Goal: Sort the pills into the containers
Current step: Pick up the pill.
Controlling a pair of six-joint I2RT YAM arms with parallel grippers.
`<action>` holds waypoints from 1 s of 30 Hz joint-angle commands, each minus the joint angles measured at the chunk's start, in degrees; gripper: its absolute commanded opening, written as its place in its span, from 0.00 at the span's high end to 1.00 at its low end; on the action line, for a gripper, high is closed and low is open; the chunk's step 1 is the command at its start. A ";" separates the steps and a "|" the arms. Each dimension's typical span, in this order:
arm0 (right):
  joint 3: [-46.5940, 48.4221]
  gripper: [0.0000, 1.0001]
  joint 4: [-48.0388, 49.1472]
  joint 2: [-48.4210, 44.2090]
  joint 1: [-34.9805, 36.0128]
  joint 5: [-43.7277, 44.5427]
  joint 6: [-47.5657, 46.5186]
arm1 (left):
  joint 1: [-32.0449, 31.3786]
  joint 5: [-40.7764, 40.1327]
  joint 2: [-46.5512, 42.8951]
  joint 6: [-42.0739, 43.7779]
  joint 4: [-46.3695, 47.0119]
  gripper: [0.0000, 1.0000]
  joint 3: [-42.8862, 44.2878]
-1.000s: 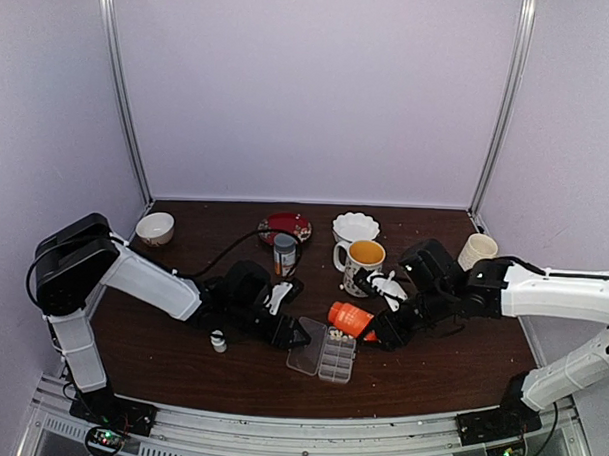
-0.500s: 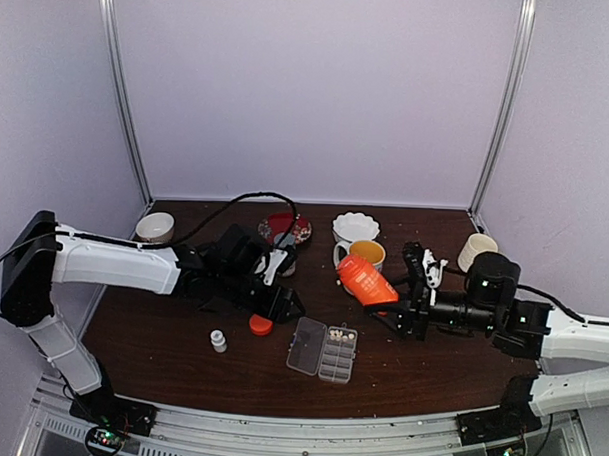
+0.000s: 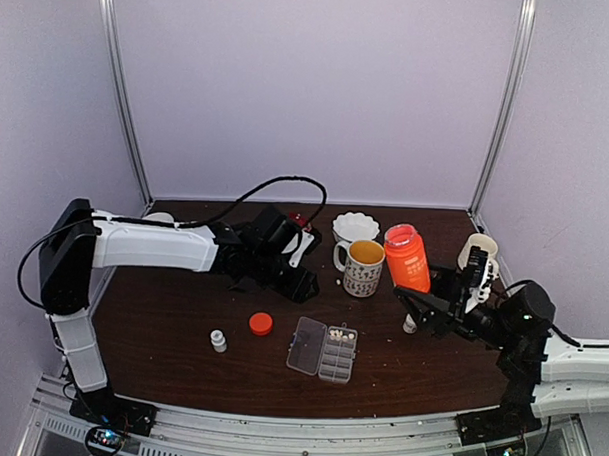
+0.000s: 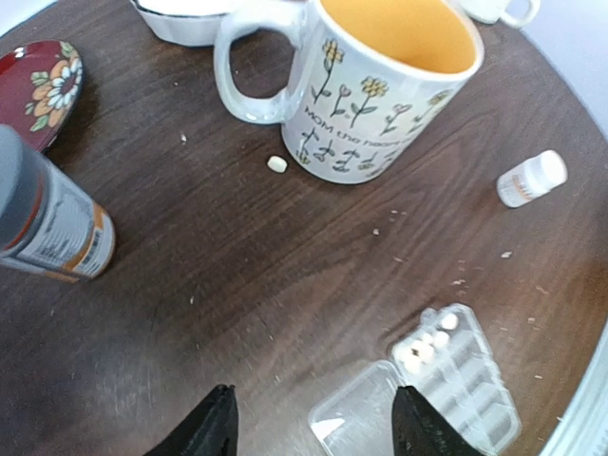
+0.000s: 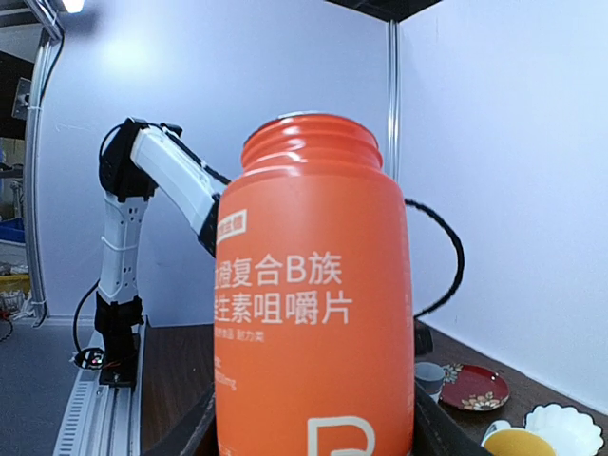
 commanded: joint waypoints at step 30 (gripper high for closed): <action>-0.47 1.00 -10.76 -21.83 -0.31 5.82 -7.36 | 4.08 5.67 29.28 23.28 9.76 0.63 22.51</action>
